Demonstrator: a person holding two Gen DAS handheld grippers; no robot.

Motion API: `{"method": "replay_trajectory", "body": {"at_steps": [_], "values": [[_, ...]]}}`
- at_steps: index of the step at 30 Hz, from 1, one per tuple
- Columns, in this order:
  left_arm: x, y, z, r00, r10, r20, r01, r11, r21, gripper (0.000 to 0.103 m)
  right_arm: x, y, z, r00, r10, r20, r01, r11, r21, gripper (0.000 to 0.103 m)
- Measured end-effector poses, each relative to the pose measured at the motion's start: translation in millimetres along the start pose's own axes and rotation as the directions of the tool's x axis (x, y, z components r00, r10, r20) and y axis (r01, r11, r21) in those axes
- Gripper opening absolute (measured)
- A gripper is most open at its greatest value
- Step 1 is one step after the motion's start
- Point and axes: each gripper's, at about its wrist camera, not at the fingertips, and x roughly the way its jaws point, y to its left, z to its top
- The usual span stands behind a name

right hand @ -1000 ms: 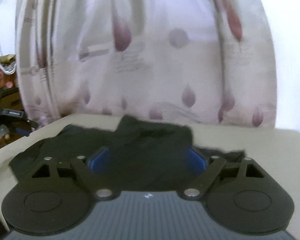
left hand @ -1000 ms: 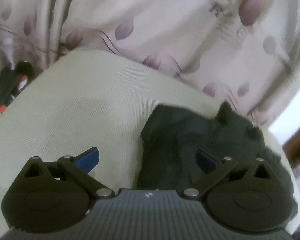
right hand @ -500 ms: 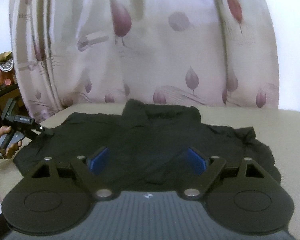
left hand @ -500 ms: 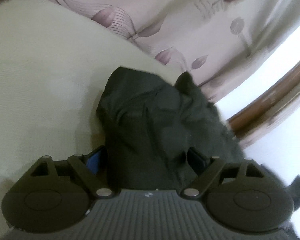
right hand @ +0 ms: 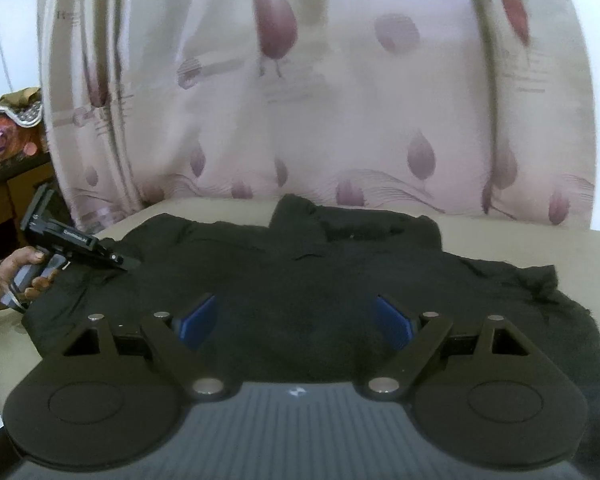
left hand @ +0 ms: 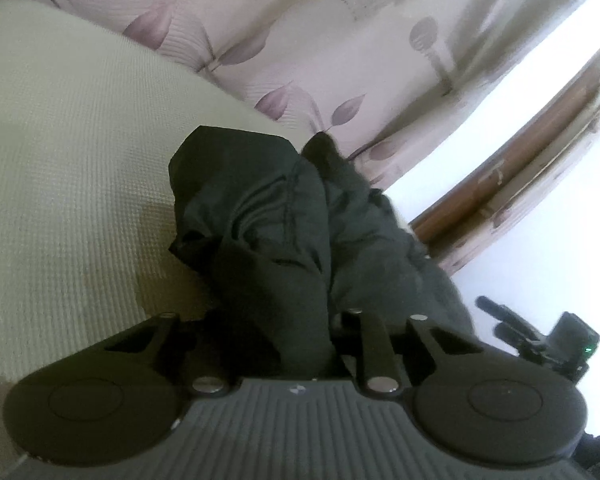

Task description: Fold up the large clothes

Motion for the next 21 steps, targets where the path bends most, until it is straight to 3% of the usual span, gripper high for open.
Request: {"method": "replay_trajectory", "body": {"at_steps": [5,6,7,9,10,11,12,13,15,16,19,21], "values": [[-7.1,2.4,-14.8,0.999,-0.013,-0.031,0.011,0.999,-0.045,0.031,5.0,9.4,0.1,1.000,0.022,-0.001,-0.022,0.999,-0.043,0.086],[-7.7,4.0,-16.0,0.999,-0.017,-0.044,0.014,0.998,-0.063,0.037,5.2,11.3,0.1,1.000,0.024,-0.002,-0.024,0.998,-0.058,0.086],[-6.9,5.5,-17.3,0.998,-0.028,-0.060,0.024,0.997,-0.074,0.053,5.7,13.8,0.8,0.999,0.037,-0.006,-0.038,0.996,-0.083,0.086],[-6.7,3.1,-19.6,0.996,-0.045,-0.077,0.041,0.998,-0.053,0.064,5.0,19.7,1.9,0.998,0.067,-0.013,-0.068,0.986,-0.153,0.085],[-6.8,-0.4,-20.4,0.995,-0.054,-0.082,0.051,0.998,-0.035,0.073,4.1,24.2,2.7,0.997,0.070,-0.012,-0.071,0.978,-0.198,0.070],[-6.7,-4.0,-21.1,0.994,-0.067,-0.087,0.065,0.998,-0.024,0.079,5.3,27.8,4.5,0.997,0.068,-0.022,-0.071,0.970,-0.234,0.042],[-5.4,-8.0,-21.9,0.993,-0.077,-0.092,0.076,0.997,-0.009,0.086,8.5,32.2,6.3,0.998,0.048,-0.039,-0.057,0.959,-0.276,0.033],[-3.0,-12.4,-22.7,0.994,-0.063,-0.093,0.064,0.998,0.005,0.087,11.0,34.3,7.2,0.998,0.036,-0.043,-0.047,0.952,-0.303,0.026],[1.8,-20.2,-25.5,0.997,-0.016,-0.078,0.018,0.999,0.030,0.078,15.7,37.2,8.8,0.997,0.052,-0.054,-0.067,0.941,-0.332,0.019],[4.4,-22.0,-26.6,0.998,-0.001,-0.070,0.003,1.000,0.029,0.061,19.0,39.4,9.5,0.996,0.058,-0.069,-0.078,0.937,-0.341,0.018],[-0.5,-23.5,-32.8,1.000,0.001,-0.021,-0.002,1.000,-0.013,0.037,31.7,47.6,2.0,0.991,0.027,-0.128,-0.077,0.910,-0.407,0.018],[-9.5,-27.5,-34.4,1.000,-0.003,0.025,0.004,0.999,-0.053,0.030,43.2,47.2,-11.6,0.984,0.002,-0.176,-0.079,0.898,-0.432,0.018]]}}
